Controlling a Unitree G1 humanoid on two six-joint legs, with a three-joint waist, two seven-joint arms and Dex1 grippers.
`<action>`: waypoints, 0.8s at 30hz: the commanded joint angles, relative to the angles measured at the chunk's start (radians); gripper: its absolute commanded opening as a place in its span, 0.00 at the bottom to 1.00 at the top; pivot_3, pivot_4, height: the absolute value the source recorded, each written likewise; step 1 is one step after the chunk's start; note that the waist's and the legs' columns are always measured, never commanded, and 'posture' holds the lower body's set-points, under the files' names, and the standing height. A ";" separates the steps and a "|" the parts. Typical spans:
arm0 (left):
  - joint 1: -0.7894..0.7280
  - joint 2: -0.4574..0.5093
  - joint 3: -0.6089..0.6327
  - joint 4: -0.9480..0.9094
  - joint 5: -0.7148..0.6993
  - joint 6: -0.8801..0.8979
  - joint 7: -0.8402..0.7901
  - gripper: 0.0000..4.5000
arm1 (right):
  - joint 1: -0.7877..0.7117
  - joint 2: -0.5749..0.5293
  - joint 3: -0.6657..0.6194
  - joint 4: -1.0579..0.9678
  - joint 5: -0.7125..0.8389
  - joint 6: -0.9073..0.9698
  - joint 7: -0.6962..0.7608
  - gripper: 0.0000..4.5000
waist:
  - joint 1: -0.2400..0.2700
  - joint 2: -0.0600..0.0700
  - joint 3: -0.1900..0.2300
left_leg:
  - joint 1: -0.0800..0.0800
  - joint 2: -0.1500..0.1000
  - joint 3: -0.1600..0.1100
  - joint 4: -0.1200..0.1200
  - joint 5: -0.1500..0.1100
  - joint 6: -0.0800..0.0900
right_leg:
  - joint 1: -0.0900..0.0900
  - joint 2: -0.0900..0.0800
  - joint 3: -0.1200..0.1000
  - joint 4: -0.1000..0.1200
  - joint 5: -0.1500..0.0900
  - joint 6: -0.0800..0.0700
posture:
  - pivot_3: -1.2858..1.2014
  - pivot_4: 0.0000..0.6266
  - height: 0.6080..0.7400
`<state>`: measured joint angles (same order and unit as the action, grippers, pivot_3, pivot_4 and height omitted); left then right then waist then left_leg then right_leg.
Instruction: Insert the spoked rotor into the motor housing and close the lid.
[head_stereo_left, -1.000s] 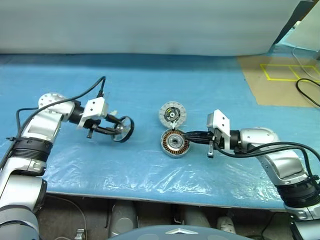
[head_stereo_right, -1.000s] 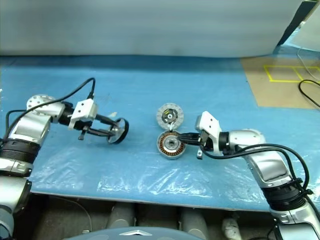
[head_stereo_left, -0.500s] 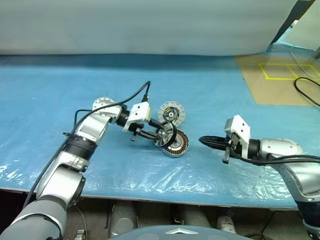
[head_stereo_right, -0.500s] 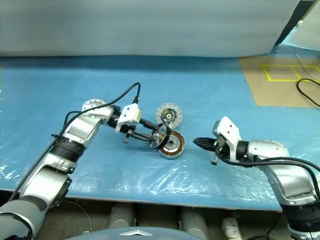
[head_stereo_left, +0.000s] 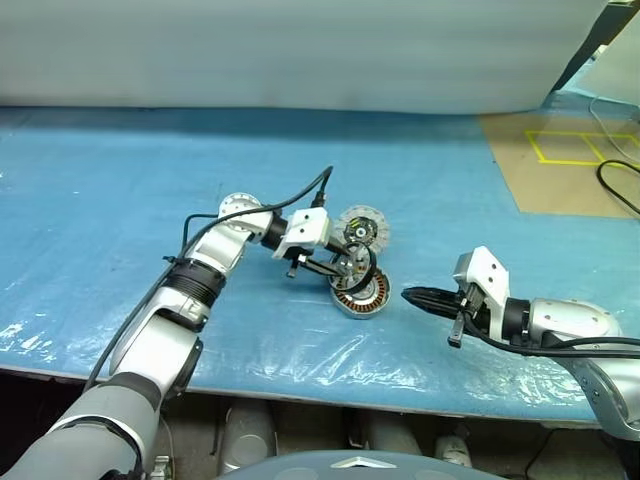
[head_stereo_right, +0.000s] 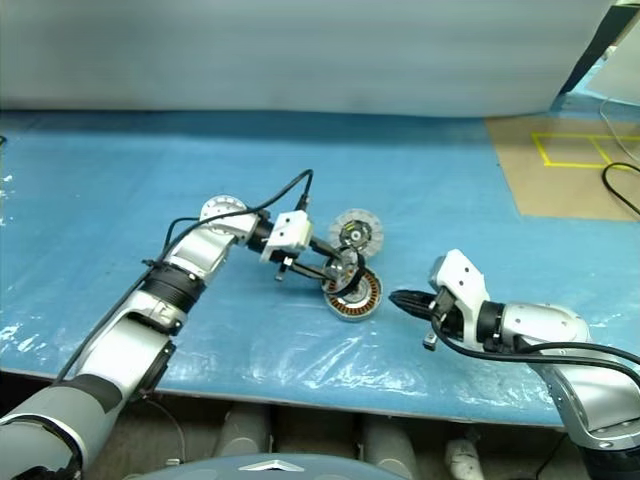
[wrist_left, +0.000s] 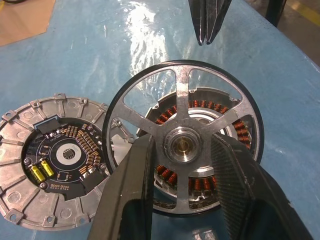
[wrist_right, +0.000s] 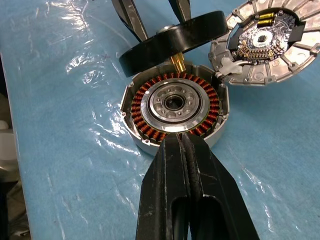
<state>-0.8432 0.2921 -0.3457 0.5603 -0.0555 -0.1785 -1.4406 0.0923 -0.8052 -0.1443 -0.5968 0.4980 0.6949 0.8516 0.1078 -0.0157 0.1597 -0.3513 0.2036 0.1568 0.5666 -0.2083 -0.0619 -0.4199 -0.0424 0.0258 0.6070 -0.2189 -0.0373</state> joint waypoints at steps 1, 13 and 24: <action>0.012 -0.011 -0.013 -0.042 -0.026 0.004 -0.036 0.30 | 0.005 -0.015 -0.035 -0.040 0.023 0.007 -0.008 0.00 | -0.001 0.000 0.000 | 0.000 0.000 0.000 0.000 0.000 0.000 | 0.000 0.000 0.000 0.000 0.000 0.000 | 0.52 0.24 1.00; 0.009 -0.006 0.009 -0.143 -0.093 0.096 -0.054 0.30 | -0.012 -0.020 0.003 -0.017 0.015 -0.009 -0.012 0.00 | -0.004 0.000 0.000 | 0.000 0.000 -0.001 -0.001 0.000 0.000 | 0.000 0.000 -0.001 0.000 0.000 0.000 | 0.52 0.24 1.00; 0.034 0.008 -0.046 -0.112 -0.022 0.041 -0.048 0.30 | -0.006 -0.022 0.008 -0.020 0.012 -0.006 -0.017 0.00 | -0.006 0.000 0.000 | 0.000 0.000 -0.001 -0.001 0.000 0.000 | 0.000 0.000 -0.001 -0.001 0.000 0.000 | 0.52 0.24 1.00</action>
<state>-0.8038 0.2934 -0.3897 0.4592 -0.0848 -0.1142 -1.4911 0.0879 -0.8170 -0.1317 -0.5983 0.5095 0.7001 0.8358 0.1020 -0.0155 0.1598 -0.3516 0.2039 0.1561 0.5657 -0.2083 -0.0619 -0.4203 -0.0419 0.0252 0.6063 -0.2192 -0.0370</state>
